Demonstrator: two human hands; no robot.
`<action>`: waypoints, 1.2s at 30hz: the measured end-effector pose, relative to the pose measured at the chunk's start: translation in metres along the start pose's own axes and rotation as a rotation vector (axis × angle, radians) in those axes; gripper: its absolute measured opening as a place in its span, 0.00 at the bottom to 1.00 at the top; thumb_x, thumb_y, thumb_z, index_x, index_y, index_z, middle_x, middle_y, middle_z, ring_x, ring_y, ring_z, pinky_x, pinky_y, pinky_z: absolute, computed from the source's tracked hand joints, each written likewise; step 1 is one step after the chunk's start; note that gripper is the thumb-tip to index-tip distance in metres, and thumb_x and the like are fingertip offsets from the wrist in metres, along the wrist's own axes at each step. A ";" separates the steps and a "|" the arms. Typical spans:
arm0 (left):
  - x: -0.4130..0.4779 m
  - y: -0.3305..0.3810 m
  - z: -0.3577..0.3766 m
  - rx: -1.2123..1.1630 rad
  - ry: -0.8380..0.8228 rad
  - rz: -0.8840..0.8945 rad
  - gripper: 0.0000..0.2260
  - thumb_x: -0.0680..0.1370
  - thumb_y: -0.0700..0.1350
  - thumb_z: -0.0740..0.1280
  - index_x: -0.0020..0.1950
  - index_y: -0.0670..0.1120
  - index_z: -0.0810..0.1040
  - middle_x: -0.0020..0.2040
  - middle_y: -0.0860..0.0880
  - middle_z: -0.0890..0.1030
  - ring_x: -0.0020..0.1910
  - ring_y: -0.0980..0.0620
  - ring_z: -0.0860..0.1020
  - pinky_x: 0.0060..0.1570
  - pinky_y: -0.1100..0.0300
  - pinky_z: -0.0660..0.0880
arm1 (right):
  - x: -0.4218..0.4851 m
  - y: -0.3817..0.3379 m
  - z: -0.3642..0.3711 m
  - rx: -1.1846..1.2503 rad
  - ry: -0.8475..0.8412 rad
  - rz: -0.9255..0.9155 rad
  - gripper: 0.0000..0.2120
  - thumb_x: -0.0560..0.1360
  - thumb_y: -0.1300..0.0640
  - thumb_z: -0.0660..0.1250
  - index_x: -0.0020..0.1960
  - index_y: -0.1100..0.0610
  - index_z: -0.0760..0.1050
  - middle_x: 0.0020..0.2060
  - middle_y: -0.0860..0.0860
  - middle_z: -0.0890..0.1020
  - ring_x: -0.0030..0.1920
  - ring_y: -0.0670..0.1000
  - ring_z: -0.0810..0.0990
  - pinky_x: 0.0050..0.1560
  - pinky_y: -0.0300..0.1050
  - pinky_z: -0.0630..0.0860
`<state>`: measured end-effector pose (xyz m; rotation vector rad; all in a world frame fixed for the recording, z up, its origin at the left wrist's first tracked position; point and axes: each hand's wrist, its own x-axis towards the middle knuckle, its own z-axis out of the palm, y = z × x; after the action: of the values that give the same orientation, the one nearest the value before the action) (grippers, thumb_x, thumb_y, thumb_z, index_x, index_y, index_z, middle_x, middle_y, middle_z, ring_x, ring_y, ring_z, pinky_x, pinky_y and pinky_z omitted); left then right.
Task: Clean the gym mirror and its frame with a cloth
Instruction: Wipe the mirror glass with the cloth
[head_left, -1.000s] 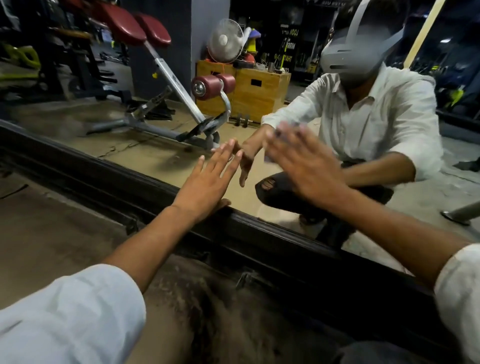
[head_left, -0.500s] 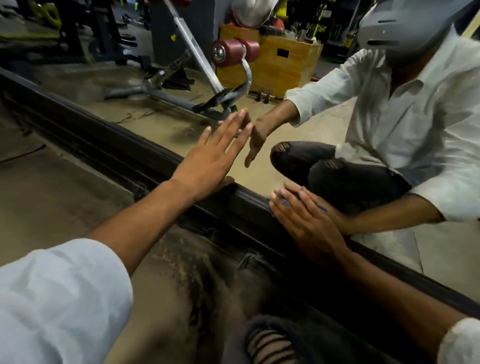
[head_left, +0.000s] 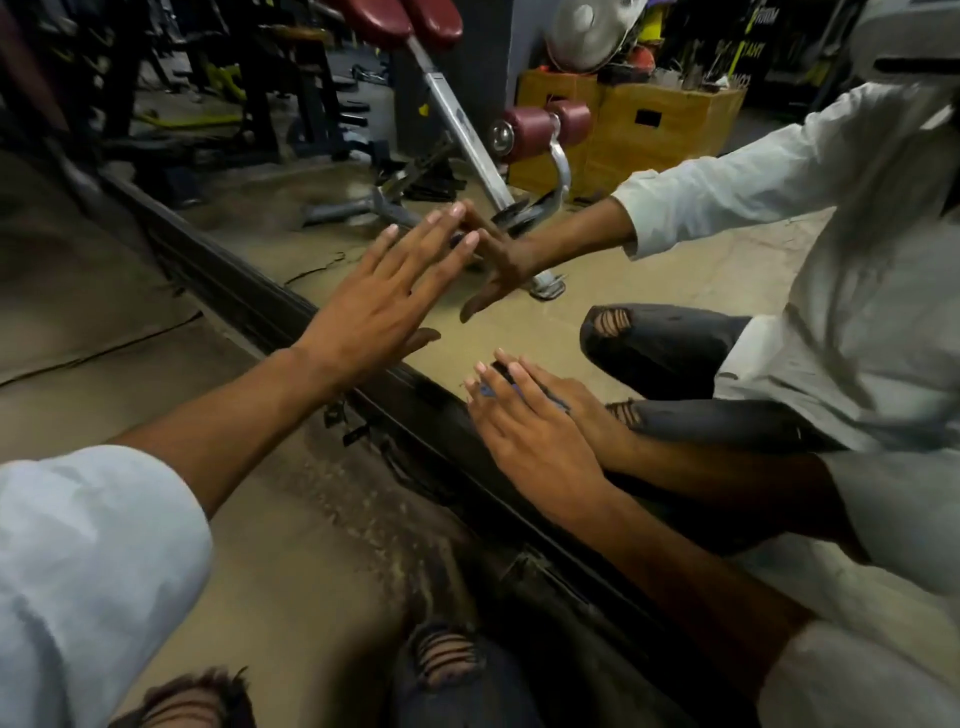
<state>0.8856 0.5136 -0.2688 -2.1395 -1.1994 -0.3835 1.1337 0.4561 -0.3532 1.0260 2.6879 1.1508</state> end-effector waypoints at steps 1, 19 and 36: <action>0.000 -0.001 0.001 -0.004 0.006 0.002 0.52 0.77 0.54 0.76 0.88 0.45 0.42 0.87 0.40 0.41 0.87 0.41 0.44 0.83 0.38 0.55 | -0.002 -0.001 0.002 -0.002 -0.021 -0.017 0.30 0.84 0.57 0.50 0.84 0.65 0.52 0.84 0.65 0.51 0.84 0.66 0.43 0.80 0.64 0.32; 0.017 -0.059 0.009 -0.124 0.225 -0.010 0.54 0.75 0.63 0.74 0.87 0.42 0.45 0.87 0.38 0.45 0.86 0.39 0.45 0.82 0.32 0.52 | 0.079 0.134 -0.120 -0.140 0.334 0.513 0.31 0.83 0.54 0.47 0.85 0.55 0.56 0.85 0.56 0.55 0.85 0.59 0.46 0.83 0.64 0.39; 0.050 -0.143 0.007 -0.121 0.286 0.209 0.57 0.72 0.55 0.78 0.88 0.45 0.43 0.87 0.42 0.39 0.86 0.41 0.43 0.79 0.30 0.56 | 0.109 0.114 -0.119 -0.245 0.273 0.413 0.26 0.87 0.54 0.53 0.83 0.61 0.60 0.83 0.59 0.61 0.83 0.64 0.57 0.84 0.61 0.44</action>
<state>0.7919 0.6042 -0.1905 -2.1963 -0.8029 -0.6565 1.0783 0.5032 -0.1694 1.5214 2.4909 1.7560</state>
